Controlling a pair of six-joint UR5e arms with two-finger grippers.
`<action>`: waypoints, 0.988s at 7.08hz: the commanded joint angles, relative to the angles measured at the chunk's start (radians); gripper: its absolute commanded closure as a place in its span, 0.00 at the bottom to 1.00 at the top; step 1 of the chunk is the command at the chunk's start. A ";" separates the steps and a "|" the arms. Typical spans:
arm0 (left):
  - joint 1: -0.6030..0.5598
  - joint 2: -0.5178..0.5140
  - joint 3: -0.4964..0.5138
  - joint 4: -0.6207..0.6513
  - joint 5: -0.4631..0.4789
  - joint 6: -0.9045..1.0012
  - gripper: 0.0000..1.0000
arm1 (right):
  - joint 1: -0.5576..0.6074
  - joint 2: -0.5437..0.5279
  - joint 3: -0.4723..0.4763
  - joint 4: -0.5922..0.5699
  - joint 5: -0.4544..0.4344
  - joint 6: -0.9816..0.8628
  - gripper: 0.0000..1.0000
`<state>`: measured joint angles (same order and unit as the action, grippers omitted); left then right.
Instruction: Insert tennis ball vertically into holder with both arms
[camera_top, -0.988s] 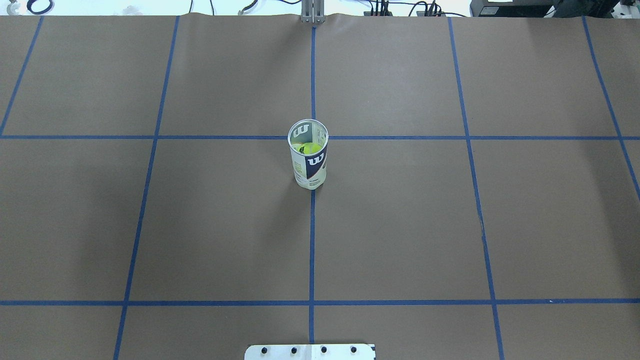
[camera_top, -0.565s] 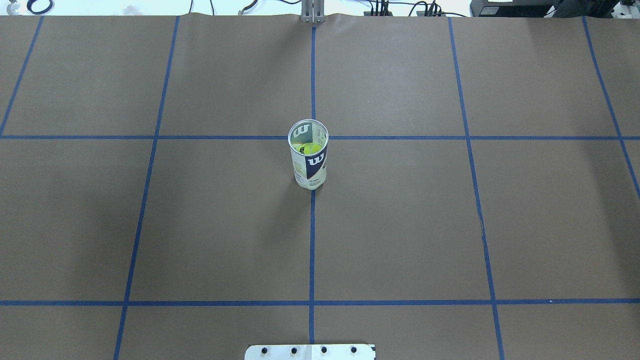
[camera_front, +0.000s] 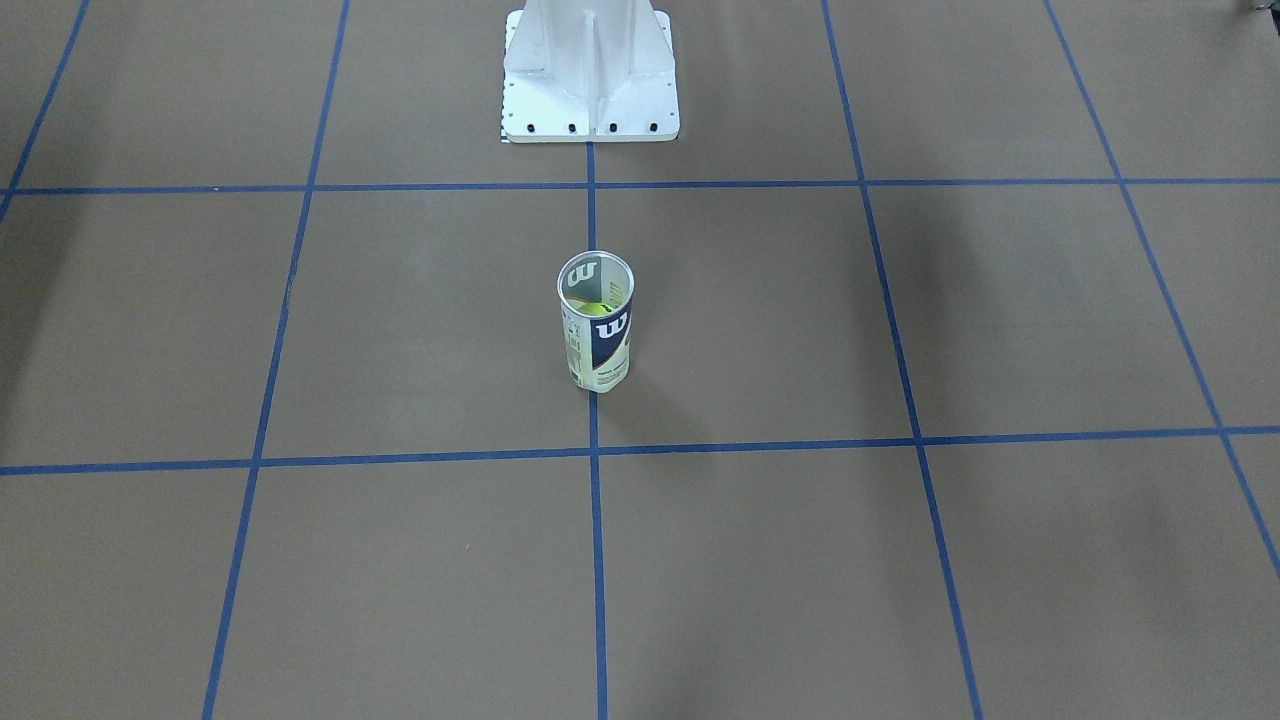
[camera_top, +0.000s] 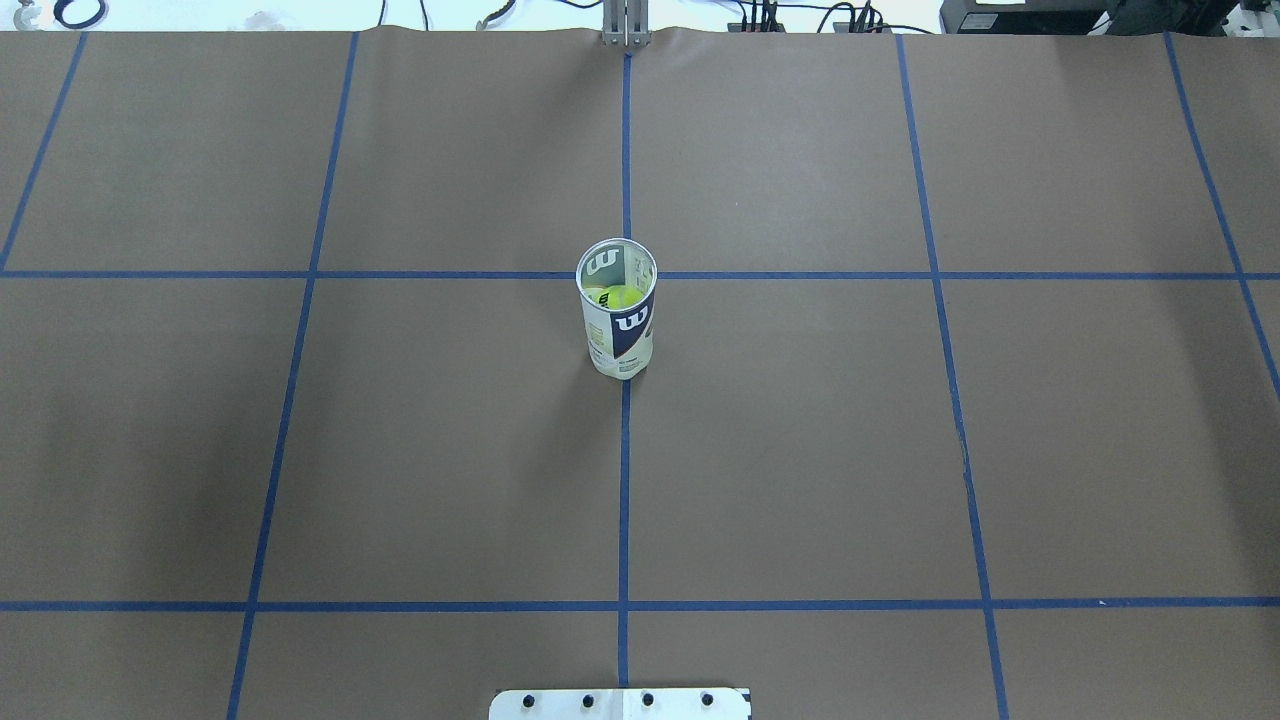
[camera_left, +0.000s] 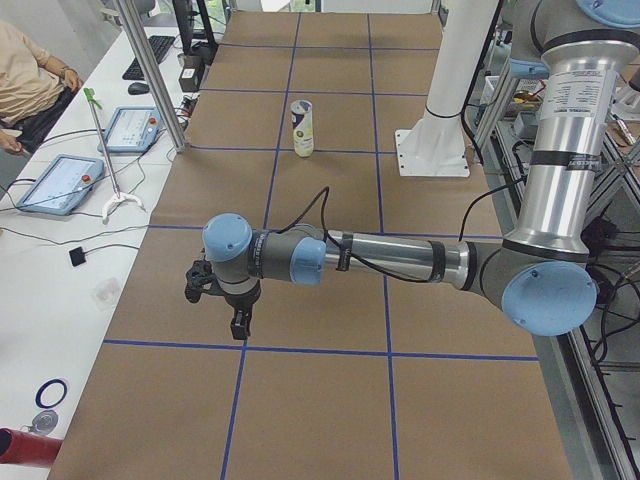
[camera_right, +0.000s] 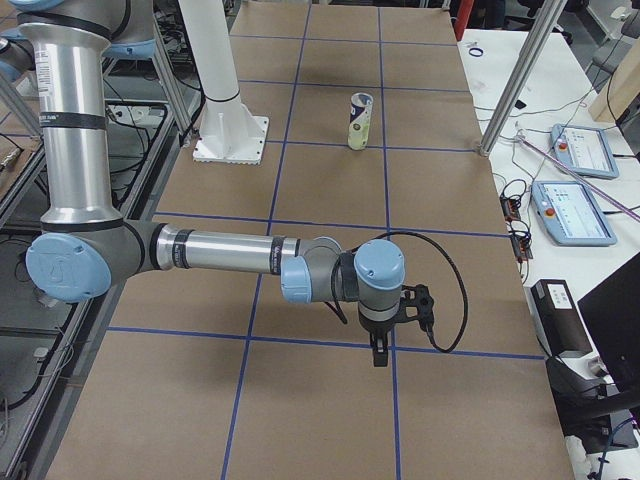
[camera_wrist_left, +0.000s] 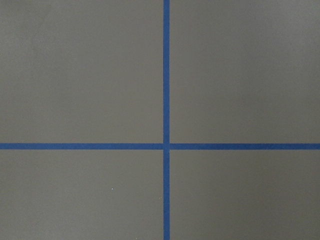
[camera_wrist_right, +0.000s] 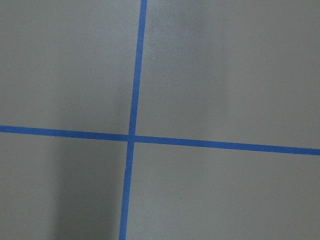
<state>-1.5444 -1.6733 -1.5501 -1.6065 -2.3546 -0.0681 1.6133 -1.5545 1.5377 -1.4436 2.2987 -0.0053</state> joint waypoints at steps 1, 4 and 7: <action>0.003 0.054 -0.008 -0.015 0.033 0.022 0.00 | -0.003 -0.004 0.001 -0.014 0.001 0.002 0.01; 0.009 0.063 -0.009 -0.103 0.064 0.025 0.00 | -0.007 -0.009 0.001 -0.003 0.007 0.005 0.00; 0.009 0.063 -0.012 -0.121 0.063 0.025 0.01 | -0.013 -0.009 -0.001 -0.001 0.001 0.007 0.00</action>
<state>-1.5356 -1.6112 -1.5613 -1.7148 -2.2918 -0.0430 1.6011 -1.5633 1.5373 -1.4463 2.3014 0.0009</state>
